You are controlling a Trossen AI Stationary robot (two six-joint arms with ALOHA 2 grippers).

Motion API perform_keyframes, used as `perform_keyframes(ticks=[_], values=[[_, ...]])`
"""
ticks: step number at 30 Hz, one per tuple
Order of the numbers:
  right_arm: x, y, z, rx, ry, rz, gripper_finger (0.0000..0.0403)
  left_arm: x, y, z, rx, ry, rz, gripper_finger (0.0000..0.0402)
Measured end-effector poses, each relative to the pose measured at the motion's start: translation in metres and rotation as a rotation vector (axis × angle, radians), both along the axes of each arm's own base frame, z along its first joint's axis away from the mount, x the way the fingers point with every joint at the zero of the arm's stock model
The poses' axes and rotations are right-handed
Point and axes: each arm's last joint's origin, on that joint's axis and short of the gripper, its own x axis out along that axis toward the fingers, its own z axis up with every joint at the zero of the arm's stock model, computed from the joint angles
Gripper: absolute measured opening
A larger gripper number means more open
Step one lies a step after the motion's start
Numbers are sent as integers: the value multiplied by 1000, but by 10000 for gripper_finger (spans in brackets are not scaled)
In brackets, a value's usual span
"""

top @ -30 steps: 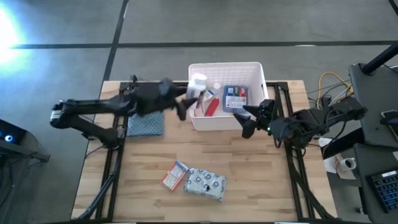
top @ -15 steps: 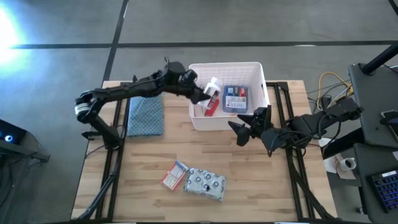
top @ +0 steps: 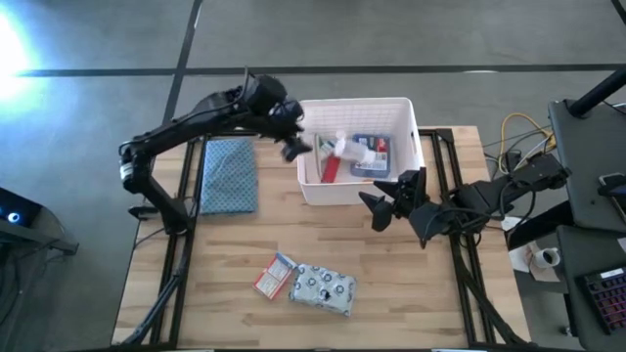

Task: Pick & place medical supplies in basket/bin
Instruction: Put the medicine box into the white bin

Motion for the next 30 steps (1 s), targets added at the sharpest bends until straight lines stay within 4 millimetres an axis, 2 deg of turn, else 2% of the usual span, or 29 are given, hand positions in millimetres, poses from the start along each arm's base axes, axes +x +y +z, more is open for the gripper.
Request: perform_keyframes(ticks=[4, 8, 11, 16, 22, 27, 30], values=[[-2, -1, -4, -8, 38, -8, 302, -23, -42, 2, -44, 150, -120, 347], [-6, -3, -8, 3, 72, -27, 302, -41, -88, -17, -45, 276, -152, 348], [-7, -3, -10, 2, 85, -32, 302, -58, -113, -41, -46, 354, -48, 348], [-6, -4, -10, 8, 85, -33, 302, -83, -139, -98, -236, 459, 136, 348], [-5, -3, -11, 85, 84, 2, 302, -105, -169, -165, -456, 425, 237, 348], [1, 5, -16, 166, 110, 101, 302, -108, -196, -198, -625, 317, 202, 348], [6, 11, -18, 197, 115, 146, 302, -109, -205, -213, -665, 322, 217, 348]])
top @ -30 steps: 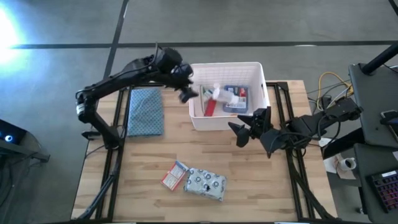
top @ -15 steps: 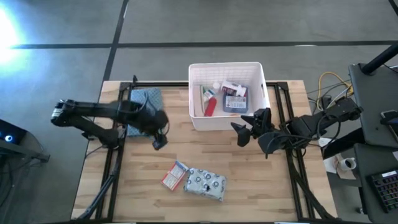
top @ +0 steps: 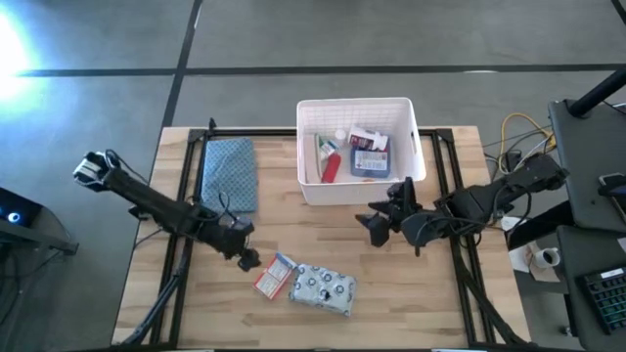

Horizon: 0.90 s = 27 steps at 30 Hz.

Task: Pick & place medical supplies in basket/bin
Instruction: Put the medicine box into the white bin

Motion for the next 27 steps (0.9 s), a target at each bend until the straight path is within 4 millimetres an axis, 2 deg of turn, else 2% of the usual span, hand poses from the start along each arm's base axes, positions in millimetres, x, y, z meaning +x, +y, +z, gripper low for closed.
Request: perform_keyframes(ticks=[7, 11, 17, 22, 27], values=[[13, 14, -17, 103, 57, 46, 302, 4, -13, -27, 13, 146, 50, 348], [26, 26, -35, 184, 127, 93, 302, 16, -23, -39, 24, 214, 47, 348], [43, 40, -62, 227, 192, 75, 302, 38, -38, -54, 33, 321, 41, 344], [54, 47, -75, 254, 216, 95, 302, 57, -47, -62, 65, 374, 48, 316], [58, 50, -85, 291, 246, 89, 302, 69, -51, -64, 79, 386, 42, 261]])
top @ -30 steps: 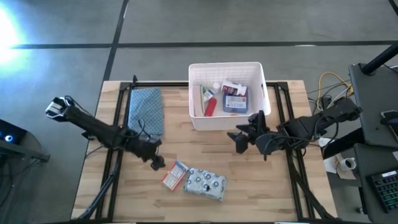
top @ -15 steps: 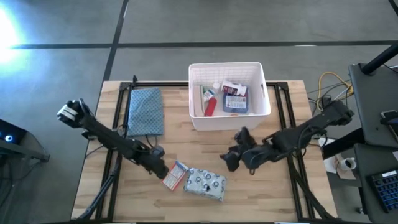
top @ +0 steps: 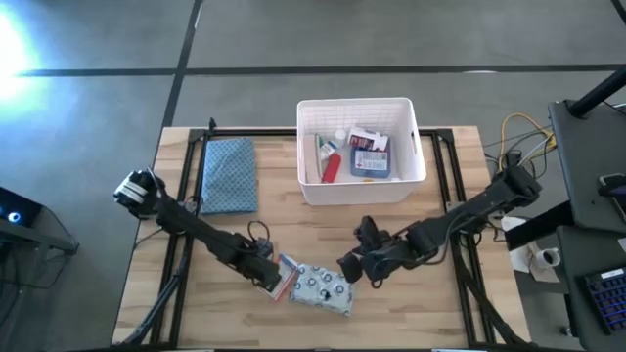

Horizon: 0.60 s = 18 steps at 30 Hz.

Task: Pick & place medical supplies in basket/bin
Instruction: Put the medicine box into the white bin

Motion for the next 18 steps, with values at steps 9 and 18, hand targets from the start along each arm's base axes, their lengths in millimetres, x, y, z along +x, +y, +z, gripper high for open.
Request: perform_keyframes(ticks=[9, 18], values=[[-1, -1, 2, -2, -10, -17, 302, 25, 35, 4, 160, -158, 135, 161], [1, 0, -3, 74, -16, -136, 302, 56, 95, 10, 173, -347, 182, 100]])
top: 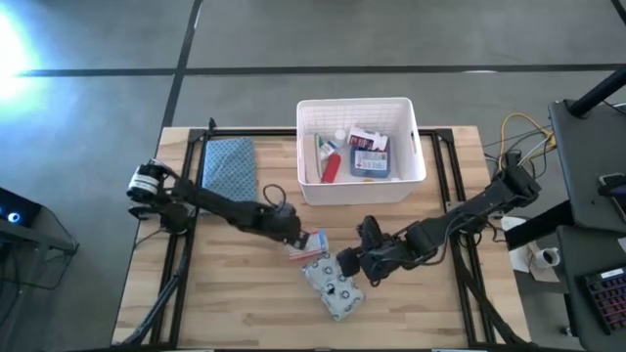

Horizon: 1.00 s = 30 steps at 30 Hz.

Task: Pick & place medical supplies in basket/bin
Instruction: Put the medicine box into the white bin

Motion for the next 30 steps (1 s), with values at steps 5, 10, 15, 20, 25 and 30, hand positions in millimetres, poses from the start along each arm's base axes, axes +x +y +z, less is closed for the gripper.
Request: perform_keyframes(ticks=[5, 10, 15, 20, 25, 30], values=[[1, 1, -14, 51, 25, -83, 302, 5, 18, 4, 15, -14, -28, 78], [8, 4, -36, 96, 41, -93, 302, -3, 9, 12, 5, 21, -144, 74], [18, 0, -49, 87, 42, -115, 302, -28, -9, 26, 38, 131, -188, 74], [34, -19, -59, 41, 41, -100, 301, -45, -28, 37, 7, 122, -192, 74], [58, -42, -74, 66, 31, -20, 294, -44, -39, 31, -9, 103, -200, 74], [72, -59, -92, 94, 60, 19, 277, -41, -39, 23, -8, 113, -197, 74]])
